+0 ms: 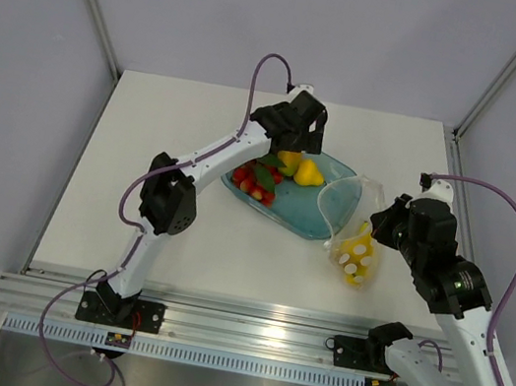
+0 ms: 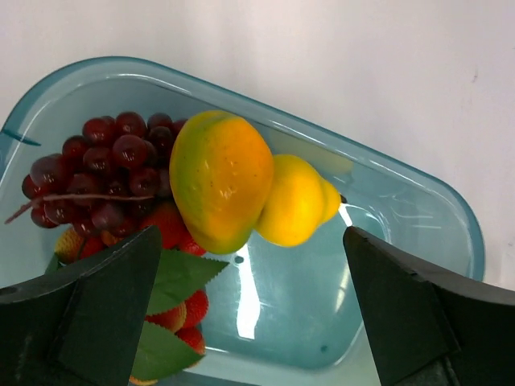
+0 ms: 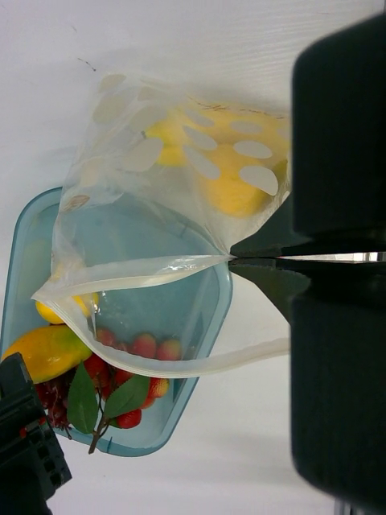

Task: Place the food in the zip-top bag and seal the zipper
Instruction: Pick up the fake fruit from the bin.

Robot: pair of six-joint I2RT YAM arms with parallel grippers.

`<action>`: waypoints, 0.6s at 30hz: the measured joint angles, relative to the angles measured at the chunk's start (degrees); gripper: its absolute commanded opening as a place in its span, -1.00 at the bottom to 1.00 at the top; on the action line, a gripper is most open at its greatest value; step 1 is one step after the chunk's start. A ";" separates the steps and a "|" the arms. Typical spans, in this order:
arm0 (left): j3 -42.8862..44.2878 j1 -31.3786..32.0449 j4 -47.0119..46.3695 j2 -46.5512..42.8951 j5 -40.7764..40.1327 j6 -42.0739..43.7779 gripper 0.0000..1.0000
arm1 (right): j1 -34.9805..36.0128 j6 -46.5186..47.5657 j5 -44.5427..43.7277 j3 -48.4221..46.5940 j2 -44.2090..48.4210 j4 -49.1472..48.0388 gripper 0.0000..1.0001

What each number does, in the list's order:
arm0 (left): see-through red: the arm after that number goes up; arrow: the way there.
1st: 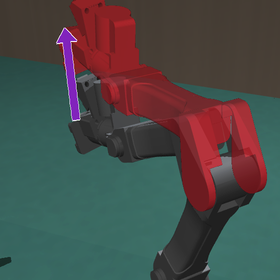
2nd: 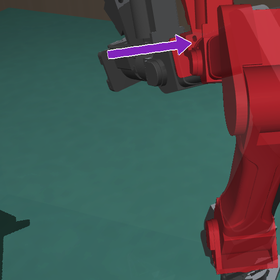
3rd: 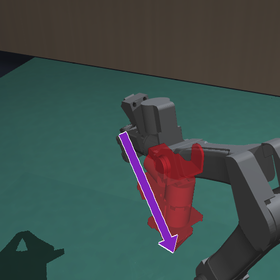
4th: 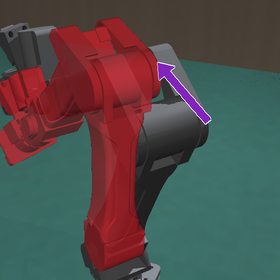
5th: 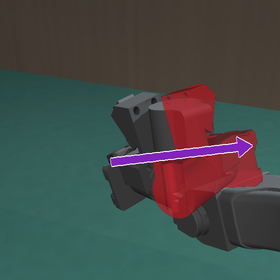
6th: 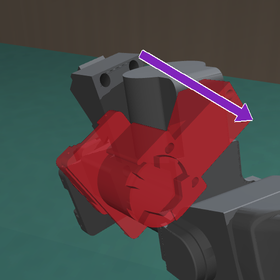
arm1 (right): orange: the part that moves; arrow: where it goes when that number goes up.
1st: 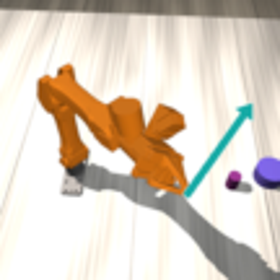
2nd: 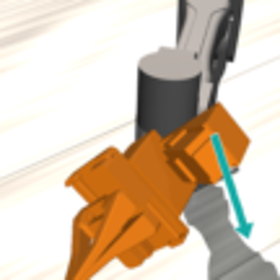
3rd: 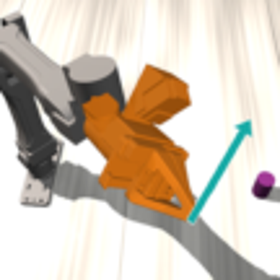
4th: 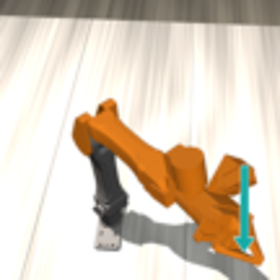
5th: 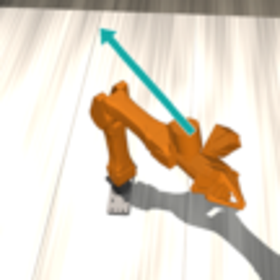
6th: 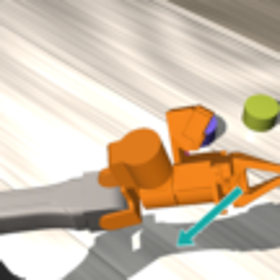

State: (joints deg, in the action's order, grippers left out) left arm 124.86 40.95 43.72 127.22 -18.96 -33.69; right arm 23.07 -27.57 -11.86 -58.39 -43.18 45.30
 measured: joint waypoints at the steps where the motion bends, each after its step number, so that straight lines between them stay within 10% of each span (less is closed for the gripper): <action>1: 0.44 -0.09 0.02 0.61 -0.42 0.55 0.98 | 0.02 -0.09 0.31 0.00 -0.04 0.00 -1.00; 12: 3.54 -1.33 -0.24 10.75 -1.22 4.98 0.76 | 0.02 -0.35 0.98 0.00 0.09 0.04 -1.00; 18: 4.26 -1.44 -0.52 10.84 -1.22 6.27 0.16 | 0.02 -0.55 0.98 0.00 0.13 0.04 -1.00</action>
State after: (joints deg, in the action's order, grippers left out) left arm 129.12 39.51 43.20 138.06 -20.18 -27.42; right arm 23.09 -28.12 -10.87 -58.39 -43.05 45.34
